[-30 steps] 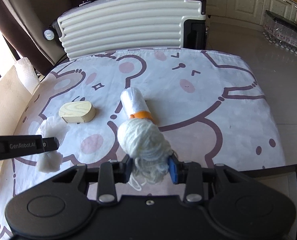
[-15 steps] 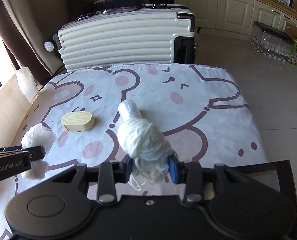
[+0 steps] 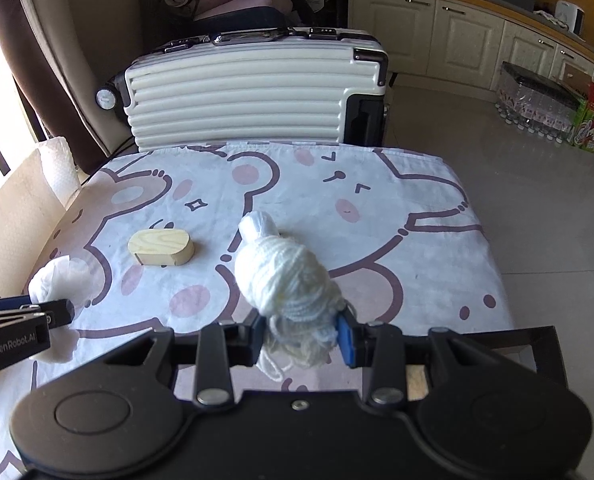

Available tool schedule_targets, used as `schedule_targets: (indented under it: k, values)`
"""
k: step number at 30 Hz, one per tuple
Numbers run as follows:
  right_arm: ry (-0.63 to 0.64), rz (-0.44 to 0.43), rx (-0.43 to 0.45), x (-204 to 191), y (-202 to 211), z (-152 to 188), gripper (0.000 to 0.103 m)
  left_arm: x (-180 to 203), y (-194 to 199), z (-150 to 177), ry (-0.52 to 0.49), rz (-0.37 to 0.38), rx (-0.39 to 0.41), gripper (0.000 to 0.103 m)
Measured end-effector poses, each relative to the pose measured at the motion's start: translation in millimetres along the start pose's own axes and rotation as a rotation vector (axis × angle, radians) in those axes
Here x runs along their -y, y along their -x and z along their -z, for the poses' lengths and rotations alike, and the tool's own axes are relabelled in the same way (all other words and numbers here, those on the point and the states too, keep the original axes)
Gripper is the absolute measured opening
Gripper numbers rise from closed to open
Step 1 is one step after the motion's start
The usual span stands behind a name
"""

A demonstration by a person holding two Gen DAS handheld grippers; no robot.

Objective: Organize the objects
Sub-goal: 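Lift the cloth bundle and yarn ball and carry both over the black box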

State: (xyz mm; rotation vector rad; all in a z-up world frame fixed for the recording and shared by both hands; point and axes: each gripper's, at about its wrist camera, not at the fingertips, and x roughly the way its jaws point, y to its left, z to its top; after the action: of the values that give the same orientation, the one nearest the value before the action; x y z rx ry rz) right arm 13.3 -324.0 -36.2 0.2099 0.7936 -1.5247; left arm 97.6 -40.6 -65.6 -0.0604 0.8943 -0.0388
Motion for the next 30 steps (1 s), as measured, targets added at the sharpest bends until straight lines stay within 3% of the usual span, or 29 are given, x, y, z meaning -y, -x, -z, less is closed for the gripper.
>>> schedule_targets:
  k: [12, 30]
  values:
    - [0.007, 0.003, 0.004, 1, 14, 4, 0.038, -3, 14, 2, 0.014, -0.014, 0.007, 0.031]
    - [-0.023, 0.051, 0.032, 38, 63, 20, 0.038, 29, 51, 12, -0.015, 0.028, 0.03, 0.031]
